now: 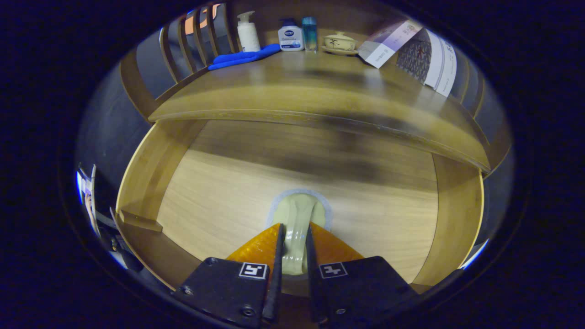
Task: Pull open the drawer, take out the items inside it, and place them on the countertop above the cabinet.
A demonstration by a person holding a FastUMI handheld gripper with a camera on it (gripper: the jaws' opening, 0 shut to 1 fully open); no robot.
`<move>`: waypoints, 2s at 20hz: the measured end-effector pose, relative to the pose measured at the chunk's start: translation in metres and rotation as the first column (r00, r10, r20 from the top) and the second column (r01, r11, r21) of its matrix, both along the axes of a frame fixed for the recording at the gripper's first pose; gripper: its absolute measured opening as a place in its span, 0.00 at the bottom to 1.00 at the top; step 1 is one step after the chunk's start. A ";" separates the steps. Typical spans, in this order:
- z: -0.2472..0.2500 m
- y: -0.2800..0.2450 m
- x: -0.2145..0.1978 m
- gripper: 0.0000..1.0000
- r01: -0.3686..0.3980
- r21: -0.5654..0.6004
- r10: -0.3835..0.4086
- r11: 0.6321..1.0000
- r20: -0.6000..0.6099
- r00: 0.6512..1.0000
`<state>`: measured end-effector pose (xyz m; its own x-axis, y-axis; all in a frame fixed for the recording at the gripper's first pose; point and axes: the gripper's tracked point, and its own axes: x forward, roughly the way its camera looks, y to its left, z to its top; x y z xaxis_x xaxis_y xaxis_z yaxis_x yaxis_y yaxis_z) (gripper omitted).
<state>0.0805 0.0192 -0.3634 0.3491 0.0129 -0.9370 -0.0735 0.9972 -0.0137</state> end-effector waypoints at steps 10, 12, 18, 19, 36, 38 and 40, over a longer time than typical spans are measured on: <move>0.057 -0.014 0.012 0.17 0.018 0.006 -0.019 1.000 0.106 0.994; 0.075 -0.014 0.014 0.17 0.018 0.025 -0.021 1.000 0.125 0.992; 0.131 -0.025 0.029 0.17 0.017 0.035 -0.024 0.999 0.214 0.977; 0.139 -0.029 0.036 0.17 0.026 0.024 -0.031 0.999 0.228 0.973; 0.141 -0.041 0.160 0.17 0.126 -0.001 -0.123 0.992 0.226 0.966; 0.132 -0.043 0.169 0.17 0.139 -0.016 -0.132 0.990 0.211 0.969; 0.123 -0.049 0.179 0.17 0.141 -0.059 -0.127 0.988 0.197 0.972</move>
